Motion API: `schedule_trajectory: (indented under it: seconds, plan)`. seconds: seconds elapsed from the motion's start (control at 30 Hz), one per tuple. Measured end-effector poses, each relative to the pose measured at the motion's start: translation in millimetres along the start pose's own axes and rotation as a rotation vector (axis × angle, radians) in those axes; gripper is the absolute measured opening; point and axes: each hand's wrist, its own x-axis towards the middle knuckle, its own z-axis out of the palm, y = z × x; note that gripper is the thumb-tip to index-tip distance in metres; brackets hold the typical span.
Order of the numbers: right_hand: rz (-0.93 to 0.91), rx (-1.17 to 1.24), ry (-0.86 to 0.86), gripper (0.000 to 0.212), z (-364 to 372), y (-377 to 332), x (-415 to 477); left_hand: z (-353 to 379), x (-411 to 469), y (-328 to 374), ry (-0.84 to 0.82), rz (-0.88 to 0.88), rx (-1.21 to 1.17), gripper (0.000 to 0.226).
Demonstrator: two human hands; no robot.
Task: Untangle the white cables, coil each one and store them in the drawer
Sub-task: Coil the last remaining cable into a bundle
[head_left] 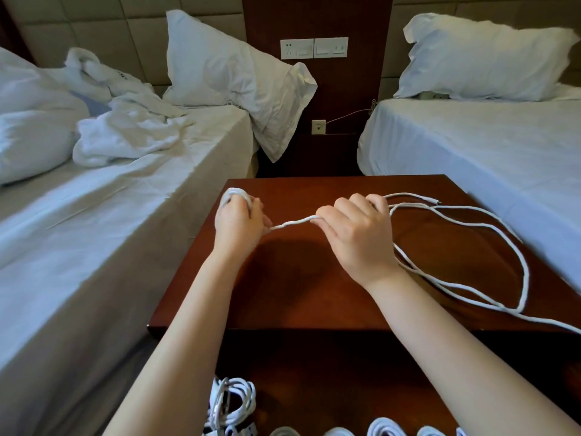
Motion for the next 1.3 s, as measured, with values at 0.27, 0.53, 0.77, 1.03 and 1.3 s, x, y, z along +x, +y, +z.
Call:
schedule_trajectory:
  seconds: [0.27, 0.53, 0.77, 1.03, 1.3]
  plan:
    - [0.145, -0.058, 0.076, 0.027, 1, 9, 0, 3, -12, 15, -0.513, -0.084, -0.08, 0.04]
    - [0.291, -0.068, 0.036, 0.031, 3, 19, -3, 6, -25, 42, -0.878, -0.088, -0.177, 0.055]
    - [0.277, 0.115, -0.047, 0.037, 4, 21, -4, -9, -24, 56, -1.103, -0.03, -0.453, 0.035]
    - [0.152, 0.124, -0.09, 0.03, 8, 8, -2, -11, -30, 76, -1.094, -0.001, -0.987, 0.025]
    - [0.319, 0.426, -0.546, 0.041, 9, -2, -6, -17, -21, 78, -0.757, 0.044, -1.18, 0.017]
